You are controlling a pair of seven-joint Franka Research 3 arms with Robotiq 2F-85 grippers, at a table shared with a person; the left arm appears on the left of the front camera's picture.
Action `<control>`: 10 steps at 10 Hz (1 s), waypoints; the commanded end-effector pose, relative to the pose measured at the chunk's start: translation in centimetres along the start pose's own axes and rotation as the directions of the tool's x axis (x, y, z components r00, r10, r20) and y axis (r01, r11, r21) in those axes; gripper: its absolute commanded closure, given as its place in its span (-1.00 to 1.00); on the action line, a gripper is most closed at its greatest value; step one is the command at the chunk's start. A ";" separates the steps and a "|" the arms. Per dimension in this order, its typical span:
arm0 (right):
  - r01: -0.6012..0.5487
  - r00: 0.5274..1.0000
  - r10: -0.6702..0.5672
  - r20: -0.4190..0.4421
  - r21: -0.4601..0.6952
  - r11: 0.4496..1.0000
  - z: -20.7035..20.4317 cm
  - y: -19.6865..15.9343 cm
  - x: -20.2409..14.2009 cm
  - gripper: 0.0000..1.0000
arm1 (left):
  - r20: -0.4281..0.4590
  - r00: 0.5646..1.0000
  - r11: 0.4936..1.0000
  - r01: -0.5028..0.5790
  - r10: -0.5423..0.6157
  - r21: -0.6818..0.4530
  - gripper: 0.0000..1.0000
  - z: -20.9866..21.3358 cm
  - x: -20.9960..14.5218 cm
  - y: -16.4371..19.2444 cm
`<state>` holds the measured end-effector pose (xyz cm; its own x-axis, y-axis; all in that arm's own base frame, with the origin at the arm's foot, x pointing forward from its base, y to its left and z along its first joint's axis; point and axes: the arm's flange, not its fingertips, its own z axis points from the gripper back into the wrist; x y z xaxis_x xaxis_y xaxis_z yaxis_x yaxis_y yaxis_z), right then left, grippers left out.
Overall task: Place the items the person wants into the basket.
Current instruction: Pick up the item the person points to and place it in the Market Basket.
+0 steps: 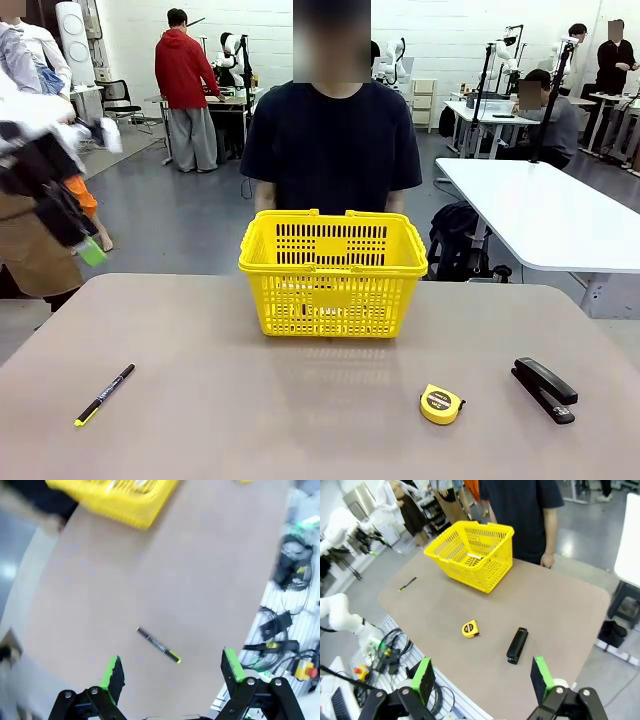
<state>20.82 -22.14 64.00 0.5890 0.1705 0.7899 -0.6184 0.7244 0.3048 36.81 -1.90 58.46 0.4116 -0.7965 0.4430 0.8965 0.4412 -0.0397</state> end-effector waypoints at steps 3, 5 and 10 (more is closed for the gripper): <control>-0.013 1.000 0.012 0.025 0.025 1.000 -0.1 0.0 0.2 -1.00 | 0.261 0.957 0.974 0.168 -0.123 -0.155 -1.00 11.3 -8.9 2.3; -0.013 1.000 0.012 0.025 0.025 1.000 -0.1 0.0 0.2 -1.00 | 0.361 0.930 0.991 0.102 -0.064 -0.088 -1.00 12.5 -14.4 2.6; -0.013 1.000 0.012 0.025 0.025 1.000 -0.1 0.0 0.2 -1.00 | 0.521 0.853 0.999 -0.036 0.023 0.015 -1.00 13.5 -22.5 2.9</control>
<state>20.81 -22.14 63.99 0.5895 0.1708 0.7895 -0.6182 0.7245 0.3048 27.73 23.50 60.83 0.3185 -0.4690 0.8237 0.8801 0.4692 -0.0732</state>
